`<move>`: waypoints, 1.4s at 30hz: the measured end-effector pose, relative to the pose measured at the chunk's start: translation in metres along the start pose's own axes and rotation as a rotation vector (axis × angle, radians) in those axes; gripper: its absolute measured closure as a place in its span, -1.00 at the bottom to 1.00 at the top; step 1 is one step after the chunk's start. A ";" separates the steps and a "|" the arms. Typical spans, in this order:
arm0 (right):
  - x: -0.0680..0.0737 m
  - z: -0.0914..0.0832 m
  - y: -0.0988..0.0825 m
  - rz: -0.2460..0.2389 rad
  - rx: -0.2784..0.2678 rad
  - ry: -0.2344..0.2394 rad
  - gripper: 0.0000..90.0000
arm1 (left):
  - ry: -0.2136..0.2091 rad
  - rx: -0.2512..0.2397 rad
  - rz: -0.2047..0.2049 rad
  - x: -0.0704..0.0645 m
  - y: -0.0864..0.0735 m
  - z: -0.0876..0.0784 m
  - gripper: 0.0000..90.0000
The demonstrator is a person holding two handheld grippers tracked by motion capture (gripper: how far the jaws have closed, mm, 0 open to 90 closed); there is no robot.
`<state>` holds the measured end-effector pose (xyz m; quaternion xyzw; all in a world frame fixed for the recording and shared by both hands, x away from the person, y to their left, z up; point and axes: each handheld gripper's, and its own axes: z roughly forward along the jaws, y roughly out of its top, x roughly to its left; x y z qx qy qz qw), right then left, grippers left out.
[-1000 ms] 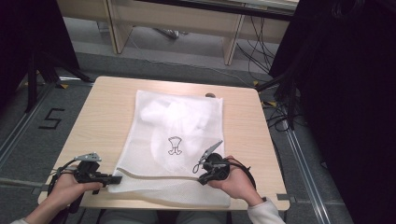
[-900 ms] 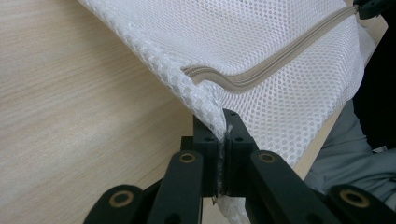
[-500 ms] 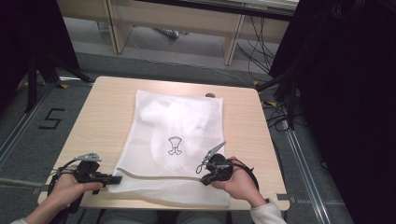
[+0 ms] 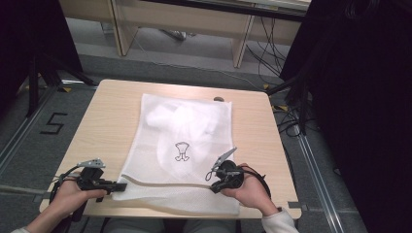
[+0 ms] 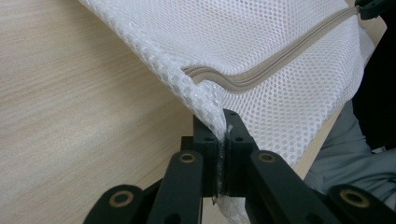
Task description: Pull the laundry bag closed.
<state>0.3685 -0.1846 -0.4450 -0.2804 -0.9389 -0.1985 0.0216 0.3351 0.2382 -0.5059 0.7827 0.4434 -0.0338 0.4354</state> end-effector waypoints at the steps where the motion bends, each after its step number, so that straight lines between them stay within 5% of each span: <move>1: 0.000 -0.001 0.000 0.002 0.002 -0.002 0.83 | -0.002 -0.001 -0.002 0.000 0.000 0.000 0.90; 42: -0.006 -0.007 -0.011 0.004 0.007 -0.010 0.83 | -0.006 0.022 0.004 0.001 0.001 -0.001 0.90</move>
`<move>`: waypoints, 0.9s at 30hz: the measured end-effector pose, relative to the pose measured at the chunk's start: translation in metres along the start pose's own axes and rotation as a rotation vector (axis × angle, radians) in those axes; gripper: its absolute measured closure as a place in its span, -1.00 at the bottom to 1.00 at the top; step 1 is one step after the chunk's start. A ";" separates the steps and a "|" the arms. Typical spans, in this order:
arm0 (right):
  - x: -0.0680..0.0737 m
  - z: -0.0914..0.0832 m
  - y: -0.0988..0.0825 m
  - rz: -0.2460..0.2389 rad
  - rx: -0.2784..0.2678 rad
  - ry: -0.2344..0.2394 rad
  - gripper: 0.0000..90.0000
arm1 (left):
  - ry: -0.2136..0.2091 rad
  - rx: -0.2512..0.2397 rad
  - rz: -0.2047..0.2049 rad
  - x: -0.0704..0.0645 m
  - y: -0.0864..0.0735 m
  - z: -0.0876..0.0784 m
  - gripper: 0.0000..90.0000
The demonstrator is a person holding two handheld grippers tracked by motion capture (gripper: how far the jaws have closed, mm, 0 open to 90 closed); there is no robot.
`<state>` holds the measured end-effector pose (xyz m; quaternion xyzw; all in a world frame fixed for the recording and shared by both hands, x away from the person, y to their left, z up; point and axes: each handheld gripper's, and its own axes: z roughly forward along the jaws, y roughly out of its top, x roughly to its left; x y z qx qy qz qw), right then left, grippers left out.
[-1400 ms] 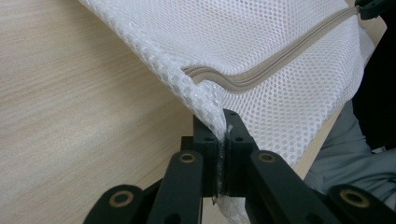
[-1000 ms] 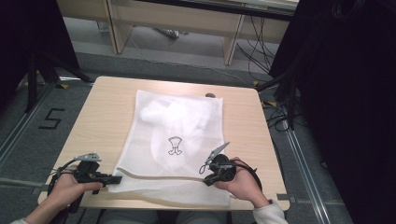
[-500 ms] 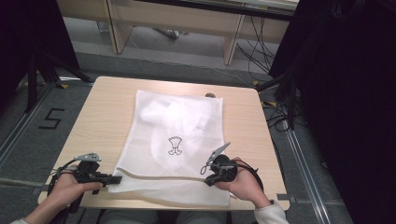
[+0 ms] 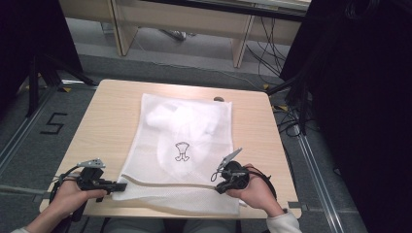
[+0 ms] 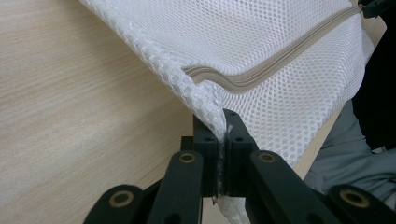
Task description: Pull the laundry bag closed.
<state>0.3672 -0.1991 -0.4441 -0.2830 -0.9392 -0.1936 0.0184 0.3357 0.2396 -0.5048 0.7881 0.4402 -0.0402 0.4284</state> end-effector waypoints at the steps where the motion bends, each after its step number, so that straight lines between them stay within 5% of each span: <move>1: 0.000 0.000 -0.001 0.004 0.002 -0.003 0.83 | -0.005 -0.001 -0.001 0.000 0.000 0.000 0.90; 27: -0.005 -0.004 -0.007 0.020 0.005 -0.004 0.83 | -0.004 -0.001 -0.002 0.000 0.000 0.000 0.90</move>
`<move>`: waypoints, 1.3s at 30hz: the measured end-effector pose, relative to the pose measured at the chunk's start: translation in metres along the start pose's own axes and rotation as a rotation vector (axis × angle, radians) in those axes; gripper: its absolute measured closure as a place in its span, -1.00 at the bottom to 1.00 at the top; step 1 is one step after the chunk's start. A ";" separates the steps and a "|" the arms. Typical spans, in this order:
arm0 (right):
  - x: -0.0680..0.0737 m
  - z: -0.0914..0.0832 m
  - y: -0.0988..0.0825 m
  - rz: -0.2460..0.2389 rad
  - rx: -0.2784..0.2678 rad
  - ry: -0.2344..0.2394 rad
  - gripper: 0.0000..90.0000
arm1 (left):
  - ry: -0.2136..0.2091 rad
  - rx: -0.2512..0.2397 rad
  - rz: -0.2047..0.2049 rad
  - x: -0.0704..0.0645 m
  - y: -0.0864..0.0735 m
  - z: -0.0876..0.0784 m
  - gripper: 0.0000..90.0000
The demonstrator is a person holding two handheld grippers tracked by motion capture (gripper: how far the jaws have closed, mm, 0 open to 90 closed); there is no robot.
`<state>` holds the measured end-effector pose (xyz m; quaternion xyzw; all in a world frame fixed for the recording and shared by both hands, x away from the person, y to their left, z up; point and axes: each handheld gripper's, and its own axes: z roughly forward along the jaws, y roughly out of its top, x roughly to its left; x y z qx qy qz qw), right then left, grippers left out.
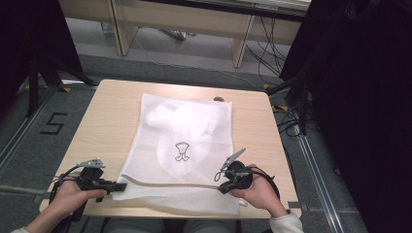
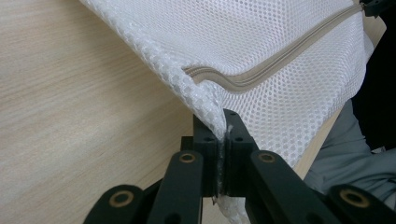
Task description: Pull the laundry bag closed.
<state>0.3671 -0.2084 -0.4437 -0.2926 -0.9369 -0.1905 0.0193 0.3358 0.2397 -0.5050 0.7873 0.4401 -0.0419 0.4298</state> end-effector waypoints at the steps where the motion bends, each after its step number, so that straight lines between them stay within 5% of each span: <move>1: -0.001 0.000 -0.001 -0.007 -0.003 -0.005 0.83 | 0.000 0.000 0.000 0.000 0.000 0.000 0.90; 39: -0.008 -0.003 -0.014 0.021 0.032 -0.006 0.83 | 0.021 0.003 -0.014 0.001 -0.001 0.001 0.90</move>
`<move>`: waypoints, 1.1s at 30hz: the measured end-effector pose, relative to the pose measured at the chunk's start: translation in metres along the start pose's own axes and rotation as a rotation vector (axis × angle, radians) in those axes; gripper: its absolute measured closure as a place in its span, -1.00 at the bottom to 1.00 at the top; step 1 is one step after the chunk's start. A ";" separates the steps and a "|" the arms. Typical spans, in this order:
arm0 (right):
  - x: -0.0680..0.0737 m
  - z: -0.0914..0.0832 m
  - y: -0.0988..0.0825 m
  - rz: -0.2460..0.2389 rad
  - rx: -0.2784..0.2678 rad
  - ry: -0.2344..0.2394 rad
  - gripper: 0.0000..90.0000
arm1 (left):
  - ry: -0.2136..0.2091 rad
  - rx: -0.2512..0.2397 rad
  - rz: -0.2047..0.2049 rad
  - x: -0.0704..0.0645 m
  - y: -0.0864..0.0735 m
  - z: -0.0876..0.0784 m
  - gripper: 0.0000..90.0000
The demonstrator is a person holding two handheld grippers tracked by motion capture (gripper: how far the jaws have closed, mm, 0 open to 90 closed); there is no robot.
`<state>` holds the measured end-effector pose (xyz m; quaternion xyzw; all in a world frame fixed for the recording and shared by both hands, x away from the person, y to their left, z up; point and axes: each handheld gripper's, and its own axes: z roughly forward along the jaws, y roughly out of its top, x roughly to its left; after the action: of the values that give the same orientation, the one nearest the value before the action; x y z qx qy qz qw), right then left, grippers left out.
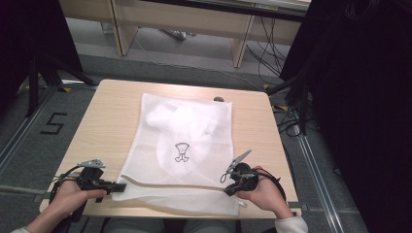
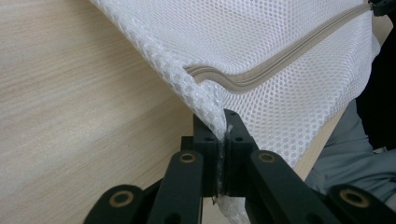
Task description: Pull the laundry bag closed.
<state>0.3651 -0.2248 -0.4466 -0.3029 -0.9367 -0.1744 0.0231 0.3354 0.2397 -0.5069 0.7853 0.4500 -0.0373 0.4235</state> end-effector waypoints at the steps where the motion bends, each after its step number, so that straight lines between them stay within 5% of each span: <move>1: 0.000 0.000 0.000 -0.004 0.006 -0.001 0.82 | -0.002 0.001 -0.001 0.000 0.000 0.000 0.90; 20: -0.003 -0.004 -0.002 -0.023 0.015 0.005 0.82 | -0.005 0.015 0.000 0.000 0.000 0.000 0.90; 33: -0.004 -0.001 -0.006 -0.057 0.084 -0.023 0.82 | 0.001 0.005 -0.004 0.000 0.000 0.000 0.90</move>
<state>0.3654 -0.2317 -0.4483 -0.2769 -0.9516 -0.1318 0.0200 0.3352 0.2396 -0.5074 0.7855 0.4516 -0.0390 0.4213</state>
